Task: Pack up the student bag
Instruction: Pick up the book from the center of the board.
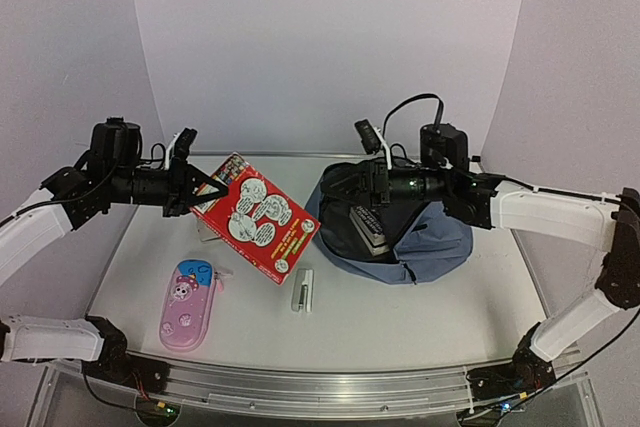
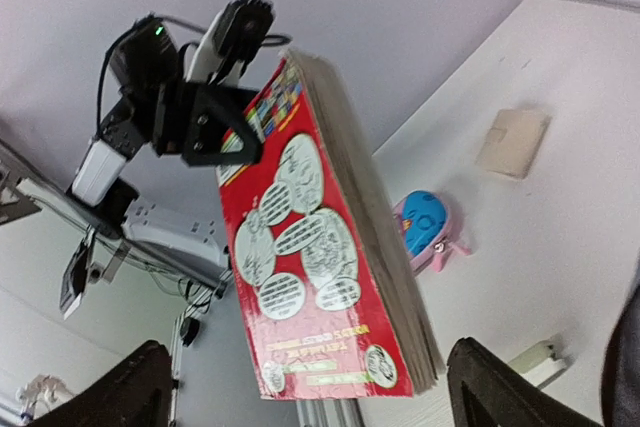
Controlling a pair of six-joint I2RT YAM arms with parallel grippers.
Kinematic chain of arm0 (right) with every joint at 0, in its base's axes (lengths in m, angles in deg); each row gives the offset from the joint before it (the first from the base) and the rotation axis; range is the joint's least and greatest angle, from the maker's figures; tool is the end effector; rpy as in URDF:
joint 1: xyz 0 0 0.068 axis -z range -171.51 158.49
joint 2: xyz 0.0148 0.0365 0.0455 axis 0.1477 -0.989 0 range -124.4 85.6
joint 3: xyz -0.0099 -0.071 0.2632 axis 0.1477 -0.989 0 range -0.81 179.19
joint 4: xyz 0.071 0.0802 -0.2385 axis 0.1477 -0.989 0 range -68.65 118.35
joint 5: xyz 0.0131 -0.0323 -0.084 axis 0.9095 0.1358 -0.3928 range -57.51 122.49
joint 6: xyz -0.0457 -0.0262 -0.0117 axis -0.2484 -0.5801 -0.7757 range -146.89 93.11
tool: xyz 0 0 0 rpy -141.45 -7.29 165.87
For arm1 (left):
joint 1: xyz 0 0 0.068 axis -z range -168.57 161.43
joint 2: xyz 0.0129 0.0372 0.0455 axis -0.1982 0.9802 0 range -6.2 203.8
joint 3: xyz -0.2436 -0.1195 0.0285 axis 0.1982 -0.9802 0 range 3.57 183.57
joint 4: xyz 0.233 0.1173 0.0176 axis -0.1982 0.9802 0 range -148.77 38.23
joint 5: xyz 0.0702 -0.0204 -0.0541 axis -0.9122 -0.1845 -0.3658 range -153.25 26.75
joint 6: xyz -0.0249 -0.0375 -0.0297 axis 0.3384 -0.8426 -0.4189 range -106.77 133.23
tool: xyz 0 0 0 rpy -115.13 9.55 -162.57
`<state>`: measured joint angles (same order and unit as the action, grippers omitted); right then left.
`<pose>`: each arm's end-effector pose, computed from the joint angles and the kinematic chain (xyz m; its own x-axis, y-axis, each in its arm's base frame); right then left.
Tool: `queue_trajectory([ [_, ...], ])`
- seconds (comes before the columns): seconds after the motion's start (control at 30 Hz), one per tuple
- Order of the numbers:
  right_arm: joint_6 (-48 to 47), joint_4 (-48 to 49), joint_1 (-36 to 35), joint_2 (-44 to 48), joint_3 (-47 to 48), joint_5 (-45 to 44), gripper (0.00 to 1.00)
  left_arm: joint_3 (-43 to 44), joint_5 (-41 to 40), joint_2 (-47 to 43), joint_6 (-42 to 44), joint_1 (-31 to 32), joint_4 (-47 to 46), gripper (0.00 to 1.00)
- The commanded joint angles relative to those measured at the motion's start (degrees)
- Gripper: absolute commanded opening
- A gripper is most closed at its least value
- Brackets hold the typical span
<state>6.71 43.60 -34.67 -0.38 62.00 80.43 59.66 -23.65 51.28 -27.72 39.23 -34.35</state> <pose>0.2352 0.2570 0.3222 -0.6341 -0.0864 -0.7684 -0.7729 0.0400 0.6333 0.1803 -0.1208 0.3460 -0.8591 -0.1180 -0.4980 0.4024 0.4456 -0.7997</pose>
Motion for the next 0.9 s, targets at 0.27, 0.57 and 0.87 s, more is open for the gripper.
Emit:
queue_trajectory([
  [0.27,18.0,20.2,-4.3,2.3,-11.4,-13.9,0.98,-7.1,-9.6,-7.0,-12.7,-0.5,-23.2,0.0],
  [0.57,28.1,40.5,-8.9,-6.7,-13.5,-15.2,0.98,-9.9,-5.9,-7.2,-16.9,-0.5,-31.0,0.0],
  [0.87,31.9,49.2,-9.6,-14.0,-8.8,-12.4,0.92,-10.8,-4.5,-9.8,-16.1,-0.5,-28.6,0.0],
])
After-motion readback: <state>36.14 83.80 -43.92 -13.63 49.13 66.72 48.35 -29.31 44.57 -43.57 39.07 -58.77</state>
